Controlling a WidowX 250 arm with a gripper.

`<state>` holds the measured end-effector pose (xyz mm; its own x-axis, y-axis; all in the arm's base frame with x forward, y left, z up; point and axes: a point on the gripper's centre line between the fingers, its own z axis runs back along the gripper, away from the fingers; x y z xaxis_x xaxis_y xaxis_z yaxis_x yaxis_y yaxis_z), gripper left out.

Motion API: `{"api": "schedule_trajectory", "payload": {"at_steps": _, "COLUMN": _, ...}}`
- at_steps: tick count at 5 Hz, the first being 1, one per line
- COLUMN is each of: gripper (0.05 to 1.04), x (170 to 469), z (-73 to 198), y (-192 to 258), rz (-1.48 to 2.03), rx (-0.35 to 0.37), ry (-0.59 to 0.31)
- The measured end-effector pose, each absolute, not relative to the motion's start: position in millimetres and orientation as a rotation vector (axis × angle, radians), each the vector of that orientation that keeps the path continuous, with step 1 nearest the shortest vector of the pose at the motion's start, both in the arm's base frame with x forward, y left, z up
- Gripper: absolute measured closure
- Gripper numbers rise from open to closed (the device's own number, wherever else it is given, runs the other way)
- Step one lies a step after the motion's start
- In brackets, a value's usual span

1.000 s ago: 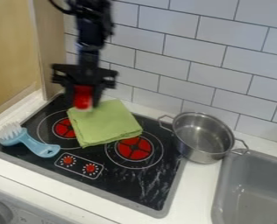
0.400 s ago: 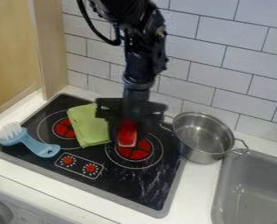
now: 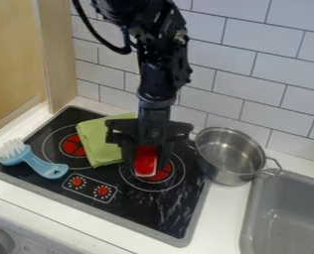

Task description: Move the red object

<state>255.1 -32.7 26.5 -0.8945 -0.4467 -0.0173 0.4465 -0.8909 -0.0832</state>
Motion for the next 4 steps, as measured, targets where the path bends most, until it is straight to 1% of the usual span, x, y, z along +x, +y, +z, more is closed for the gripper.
{"api": "schedule_trajectory", "payload": {"at_steps": 1, "gripper": 0.543, "x": 252.3, "z": 23.9, "y": -33.6, "rz": -2.687, "rx": -0.011, "ry": 0.107}}
{"api": "schedule_trajectory", "payload": {"at_steps": 2, "gripper": 0.543, "x": 253.8, "z": 18.6, "y": -36.6, "rz": -2.709, "rx": -0.014, "ry": 0.079}}
{"api": "schedule_trajectory", "payload": {"at_steps": 3, "gripper": 0.543, "x": 251.8, "z": 7.4, "y": -38.7, "rz": -2.729, "rx": -0.059, "ry": 0.070}}
{"api": "schedule_trajectory", "payload": {"at_steps": 4, "gripper": 0.543, "x": 252.7, "z": 2.8, "y": -39.3, "rz": -2.744, "rx": -0.082, "ry": 0.067}}
